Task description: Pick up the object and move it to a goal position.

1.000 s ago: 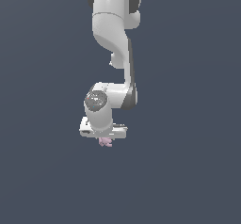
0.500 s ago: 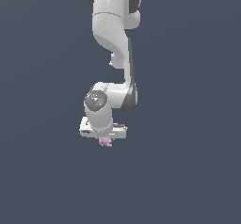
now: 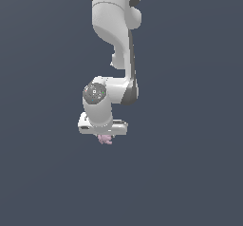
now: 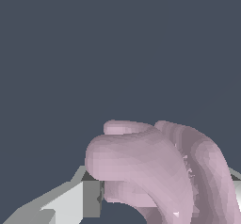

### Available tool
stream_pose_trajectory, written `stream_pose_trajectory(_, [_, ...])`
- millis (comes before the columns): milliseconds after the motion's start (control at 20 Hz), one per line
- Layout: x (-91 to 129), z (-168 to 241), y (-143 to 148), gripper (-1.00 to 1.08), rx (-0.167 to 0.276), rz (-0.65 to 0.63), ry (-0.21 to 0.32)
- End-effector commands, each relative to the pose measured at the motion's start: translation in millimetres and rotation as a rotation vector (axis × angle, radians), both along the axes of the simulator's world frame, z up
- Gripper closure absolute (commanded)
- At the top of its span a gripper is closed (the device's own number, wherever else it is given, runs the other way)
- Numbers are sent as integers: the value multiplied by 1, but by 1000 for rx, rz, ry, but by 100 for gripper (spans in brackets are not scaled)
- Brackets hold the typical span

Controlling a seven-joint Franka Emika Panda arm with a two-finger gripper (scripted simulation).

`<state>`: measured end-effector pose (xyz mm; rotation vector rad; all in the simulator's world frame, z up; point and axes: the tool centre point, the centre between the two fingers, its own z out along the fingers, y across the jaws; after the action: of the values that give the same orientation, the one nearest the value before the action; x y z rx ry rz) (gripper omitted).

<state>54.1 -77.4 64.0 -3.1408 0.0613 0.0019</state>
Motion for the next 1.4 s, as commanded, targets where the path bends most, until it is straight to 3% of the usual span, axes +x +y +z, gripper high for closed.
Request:
stream_pose_trajectory(0, [-4,13,-2,108,0,0,-1])
stream_pose_trajectory(500, [-35,98,-16,108,1,0,-1])
stream_pose_trajectory(1350, [-100,287,-47,108,1,-1,-1])
